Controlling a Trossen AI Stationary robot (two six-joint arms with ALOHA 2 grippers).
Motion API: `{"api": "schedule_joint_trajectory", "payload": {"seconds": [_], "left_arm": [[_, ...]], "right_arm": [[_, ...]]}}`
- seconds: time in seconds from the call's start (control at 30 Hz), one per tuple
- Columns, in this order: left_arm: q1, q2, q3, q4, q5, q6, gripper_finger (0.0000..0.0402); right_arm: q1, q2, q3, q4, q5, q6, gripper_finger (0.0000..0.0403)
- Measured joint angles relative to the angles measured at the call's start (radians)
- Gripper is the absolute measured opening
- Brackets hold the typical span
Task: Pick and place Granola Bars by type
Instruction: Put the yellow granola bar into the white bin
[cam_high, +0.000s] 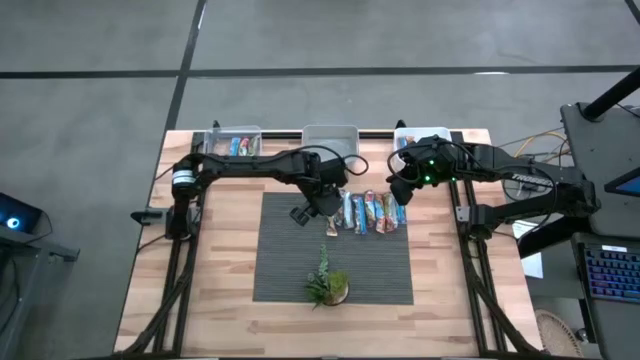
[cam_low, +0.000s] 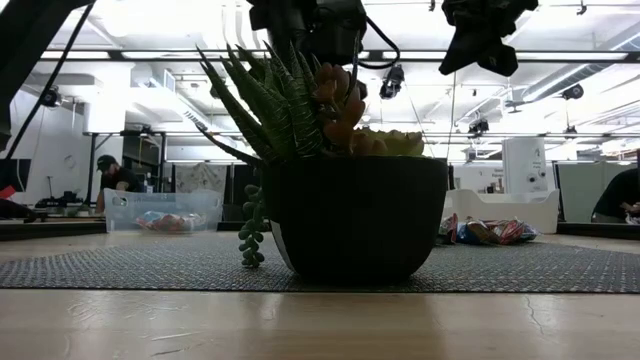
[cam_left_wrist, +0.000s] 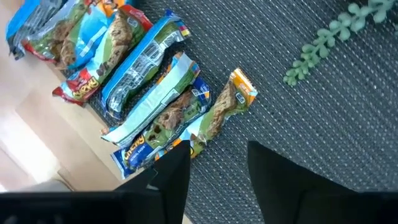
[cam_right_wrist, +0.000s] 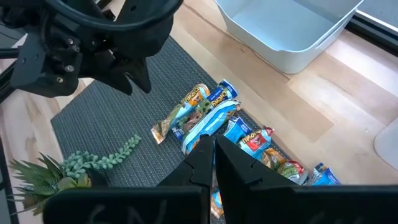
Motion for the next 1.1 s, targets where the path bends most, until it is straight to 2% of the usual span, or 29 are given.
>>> {"api": "schedule_joint_trajectory", "payload": {"seconds": [0.3, 0.53, 0.8, 1.1], "left_arm": [[0.000, 0.000, 0.000, 0.065, 0.000, 0.134, 0.0145], [0.000, -0.002, -0.049, 0.106, 0.004, 0.315, 0.0145], [0.000, -0.002, -0.131, 0.134, 0.003, 0.319, 0.0145], [0.000, -0.002, -0.150, 0.159, 0.000, 0.352, 0.0145]], "right_arm": [[0.000, 0.000, 0.000, 0.000, 0.000, 0.000, 0.0009], [0.000, 0.000, 0.000, 0.000, 0.000, 0.000, 0.0009], [0.000, 0.000, 0.000, 0.000, 0.000, 0.000, 0.0009], [0.000, 0.000, 0.000, 0.000, 0.000, 0.000, 0.0009]]}}
